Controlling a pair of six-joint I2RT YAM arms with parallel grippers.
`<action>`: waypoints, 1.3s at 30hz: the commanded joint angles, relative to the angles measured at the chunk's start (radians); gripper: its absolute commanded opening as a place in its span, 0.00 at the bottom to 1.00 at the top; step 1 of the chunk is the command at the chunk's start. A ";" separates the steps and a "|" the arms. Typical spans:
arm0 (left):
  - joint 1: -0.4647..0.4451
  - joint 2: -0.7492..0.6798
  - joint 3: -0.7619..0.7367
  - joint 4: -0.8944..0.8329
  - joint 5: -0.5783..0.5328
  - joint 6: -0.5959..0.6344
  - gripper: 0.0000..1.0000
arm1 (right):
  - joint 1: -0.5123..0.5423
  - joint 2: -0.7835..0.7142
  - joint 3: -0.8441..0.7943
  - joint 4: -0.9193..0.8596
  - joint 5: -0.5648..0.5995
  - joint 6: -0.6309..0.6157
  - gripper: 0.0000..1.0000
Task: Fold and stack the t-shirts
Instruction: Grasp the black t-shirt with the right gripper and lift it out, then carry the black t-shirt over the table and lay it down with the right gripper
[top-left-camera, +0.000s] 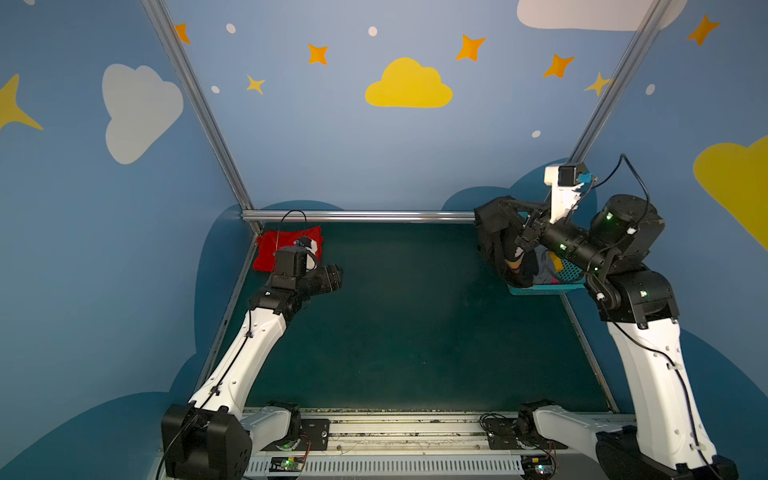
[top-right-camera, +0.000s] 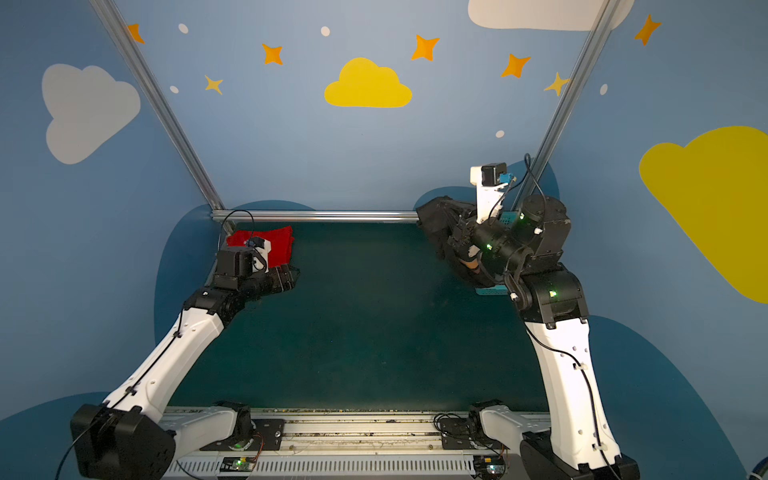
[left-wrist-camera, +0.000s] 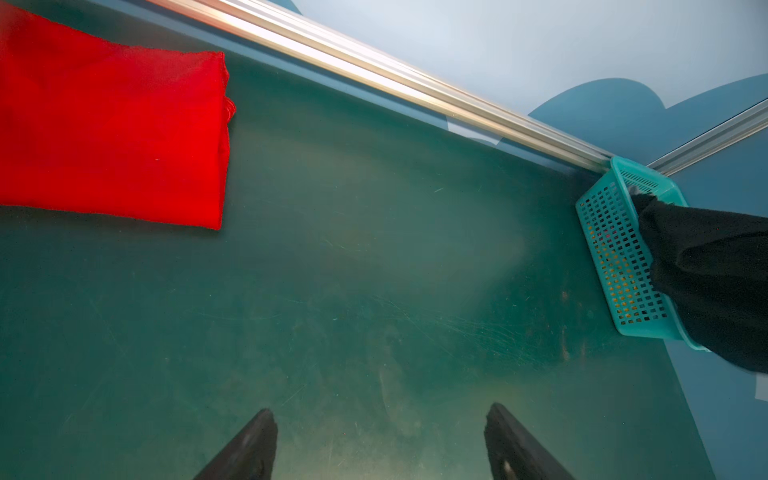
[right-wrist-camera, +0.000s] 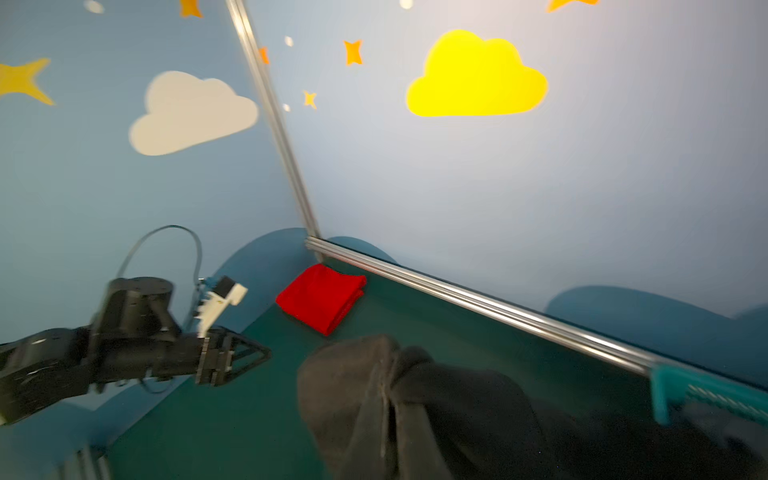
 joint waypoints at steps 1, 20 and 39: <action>0.002 -0.017 -0.009 0.020 0.003 -0.006 0.79 | 0.075 0.062 0.084 0.102 -0.096 0.009 0.00; 0.002 -0.018 -0.019 0.028 -0.015 -0.005 0.78 | 0.189 0.255 0.423 -0.128 0.253 -0.222 0.00; 0.002 -0.052 -0.022 0.026 -0.015 -0.002 0.78 | 0.194 0.439 0.530 -0.088 -0.247 0.017 0.00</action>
